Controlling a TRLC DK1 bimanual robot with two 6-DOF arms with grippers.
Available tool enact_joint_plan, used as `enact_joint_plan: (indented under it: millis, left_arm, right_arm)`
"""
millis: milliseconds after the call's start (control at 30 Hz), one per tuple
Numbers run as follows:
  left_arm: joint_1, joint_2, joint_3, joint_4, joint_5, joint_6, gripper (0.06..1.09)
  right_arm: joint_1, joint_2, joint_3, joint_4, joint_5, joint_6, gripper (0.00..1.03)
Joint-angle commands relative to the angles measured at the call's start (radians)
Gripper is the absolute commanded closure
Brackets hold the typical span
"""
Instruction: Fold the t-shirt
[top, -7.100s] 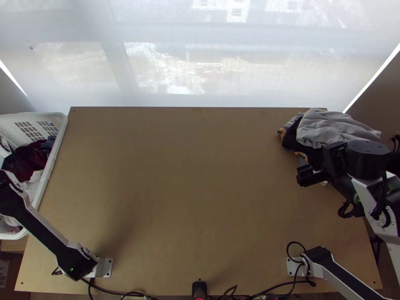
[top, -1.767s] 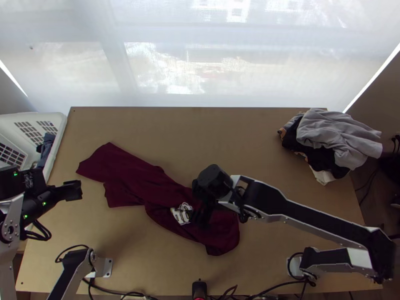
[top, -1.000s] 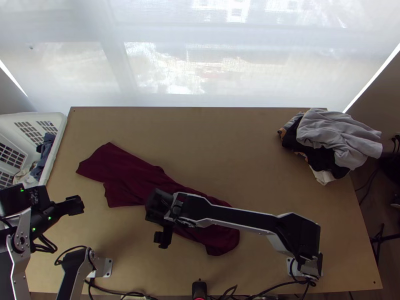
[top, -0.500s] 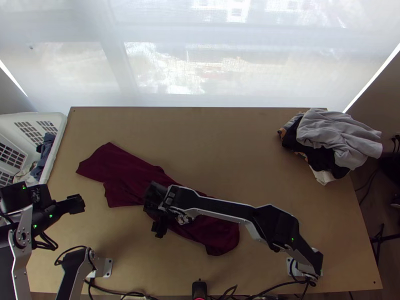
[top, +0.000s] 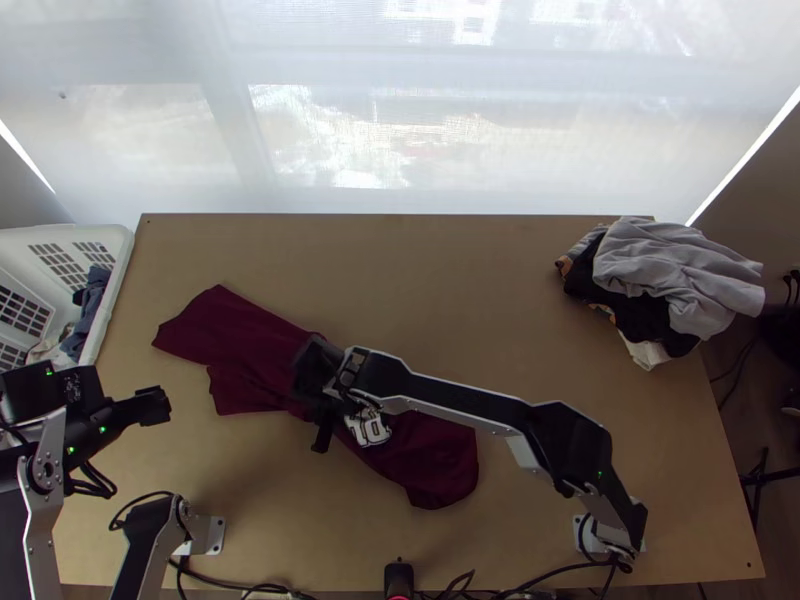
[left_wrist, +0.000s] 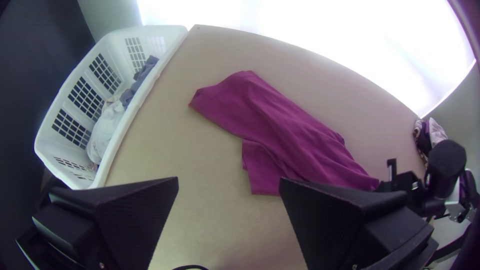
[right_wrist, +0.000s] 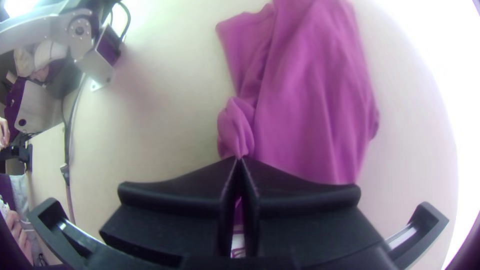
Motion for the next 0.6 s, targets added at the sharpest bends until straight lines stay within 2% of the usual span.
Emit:
enact_joint_plan:
  millis: [0,267,567]
  left_arm:
    - [-0.016,-0.001,-0.008,0.001,0.007,-0.001,0.11]
    - [-0.065,0.014,-0.015,0.026,0.015,-0.016,0.11]
    - [-0.160,0.071,-0.115,0.118,0.013,-0.014,0.11]
  right_arm:
    - [-0.047,-0.167,0.017,-0.046,0.001,0.013,1.00]
    - [-0.139,-0.359,0.037,-0.161,0.003,0.012,1.00]
    - [-0.205,-0.461,0.019,-0.225,0.004,0.007,1.00]
